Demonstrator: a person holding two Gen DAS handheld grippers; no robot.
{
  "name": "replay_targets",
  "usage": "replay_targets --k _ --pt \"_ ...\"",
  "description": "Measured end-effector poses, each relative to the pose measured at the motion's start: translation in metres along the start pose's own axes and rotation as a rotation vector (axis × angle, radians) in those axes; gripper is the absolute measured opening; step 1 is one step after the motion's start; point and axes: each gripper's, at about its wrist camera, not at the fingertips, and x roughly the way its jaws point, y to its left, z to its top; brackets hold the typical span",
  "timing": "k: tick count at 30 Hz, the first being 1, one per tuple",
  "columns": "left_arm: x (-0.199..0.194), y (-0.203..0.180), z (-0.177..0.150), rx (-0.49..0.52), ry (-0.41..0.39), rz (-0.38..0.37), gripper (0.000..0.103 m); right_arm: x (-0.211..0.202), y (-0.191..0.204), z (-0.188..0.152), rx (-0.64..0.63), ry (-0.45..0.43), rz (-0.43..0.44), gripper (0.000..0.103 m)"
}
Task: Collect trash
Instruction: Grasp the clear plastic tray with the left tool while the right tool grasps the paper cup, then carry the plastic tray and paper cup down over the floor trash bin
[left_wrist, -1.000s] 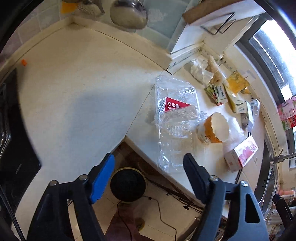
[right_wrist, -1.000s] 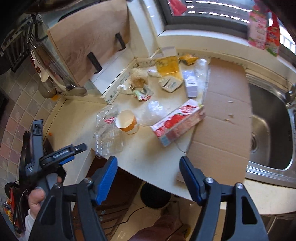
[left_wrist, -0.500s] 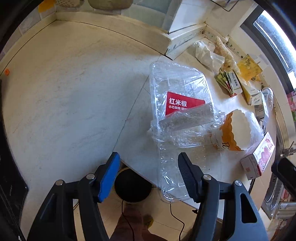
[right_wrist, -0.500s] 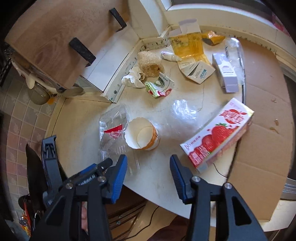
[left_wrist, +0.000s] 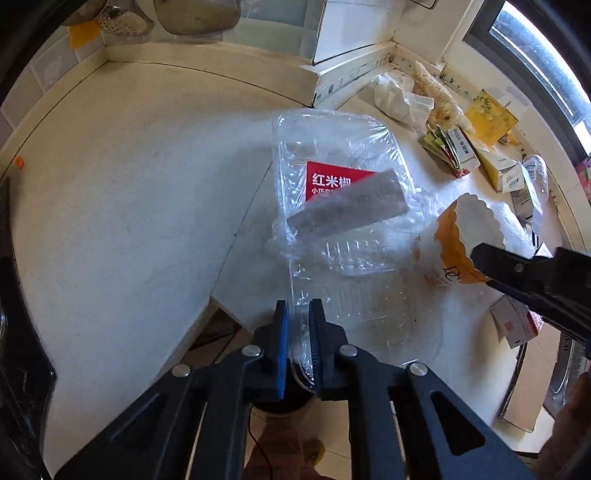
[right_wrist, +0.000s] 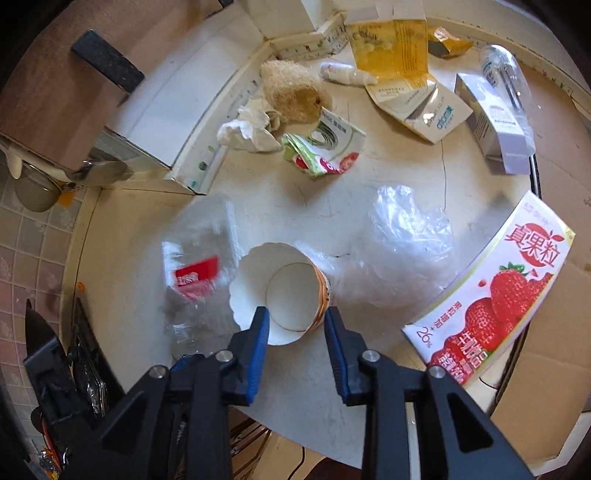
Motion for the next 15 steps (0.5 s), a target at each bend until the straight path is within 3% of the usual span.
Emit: replay_targets --k 7,15 --pt "-0.019 0.009 -0.008 -0.009 -0.028 0.006 0.004 0.007 -0.004 -0.002 0.001 -0.021 -0.014 0.003" --pt "-0.059 0.017 -0.033 0.002 -0.057 0.014 0.003 -0.034 -0.001 -0.027 -0.057 -0.082 0.032 0.002"
